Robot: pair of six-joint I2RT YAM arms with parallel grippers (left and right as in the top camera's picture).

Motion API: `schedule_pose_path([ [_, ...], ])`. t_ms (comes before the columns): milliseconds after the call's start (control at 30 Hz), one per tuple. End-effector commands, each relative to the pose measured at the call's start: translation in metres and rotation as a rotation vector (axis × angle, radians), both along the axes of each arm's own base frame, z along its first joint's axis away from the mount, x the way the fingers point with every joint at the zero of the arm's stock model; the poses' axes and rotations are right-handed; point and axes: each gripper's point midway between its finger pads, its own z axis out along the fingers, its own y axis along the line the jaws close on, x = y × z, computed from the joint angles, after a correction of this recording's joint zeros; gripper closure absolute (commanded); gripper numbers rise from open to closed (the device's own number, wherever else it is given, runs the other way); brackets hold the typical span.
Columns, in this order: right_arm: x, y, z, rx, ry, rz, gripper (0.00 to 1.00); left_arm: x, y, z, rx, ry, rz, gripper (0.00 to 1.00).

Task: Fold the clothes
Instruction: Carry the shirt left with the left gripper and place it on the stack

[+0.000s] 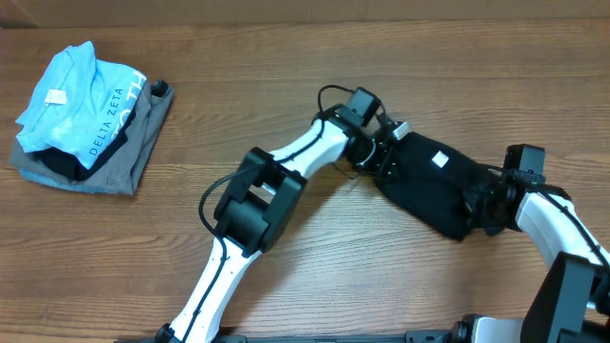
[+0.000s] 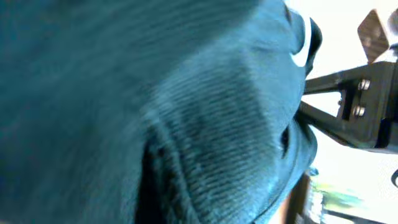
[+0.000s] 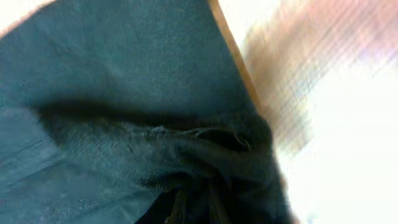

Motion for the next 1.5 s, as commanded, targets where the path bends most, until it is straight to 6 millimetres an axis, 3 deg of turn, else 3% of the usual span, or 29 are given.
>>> schedule_pose_path([
  [0, 0.007, -0.003, 0.032, -0.028, -0.064, 0.039, 0.85, 0.041, 0.055, 0.011, 0.025, -0.003, 0.097, 0.96],
  [100, 0.013, 0.005, 0.066, -0.009, -0.146, 0.084, 0.83, 0.068, 0.102, 0.047, 0.101, -0.075, 0.184, 0.96],
  [267, 0.019, 0.015, 0.113, 0.014, -0.284, 0.109, 0.8, 0.107, 0.178, 0.144, 0.078, -0.249, 0.342, 0.96],
  [367, 0.02, 0.021, 0.127, 0.03, -0.338, 0.122, 0.8, 0.125, 0.227, 0.191, 0.056, -0.3, 0.486, 0.96],
  [500, 0.02, 0.028, 0.136, 0.057, -0.376, 0.139, 0.8, 0.148, 0.309, 0.243, 0.026, -0.367, 0.716, 0.96],
  [633, 0.019, 0.033, 0.138, 0.086, -0.379, 0.15, 0.8, 0.16, 0.388, 0.271, 0.017, -0.428, 0.897, 0.96],
  [867, 0.013, 0.034, 0.134, 0.084, -0.357, 0.167, 0.8, 0.158, 0.511, 0.271, 0.11, -0.446, 1.159, 0.96],
  [1033, 0.011, 0.035, 0.133, 0.08, -0.35, 0.185, 0.8, 0.143, 0.568, 0.269, 0.143, -0.425, 1.284, 0.96],
  [1200, 0.009, 0.035, 0.132, 0.081, -0.339, 0.188, 0.8, 0.126, 0.604, 0.262, 0.187, -0.404, 1.347, 0.96],
  [1400, 0.009, 0.035, 0.132, 0.081, -0.341, 0.188, 0.8, 0.097, 0.633, 0.23, 0.407, -0.317, 1.396, 0.96],
  [1467, 0.009, 0.036, 0.132, 0.082, -0.34, 0.189, 0.8, 0.088, 0.642, 0.221, 0.49, -0.299, 1.399, 0.91],
])
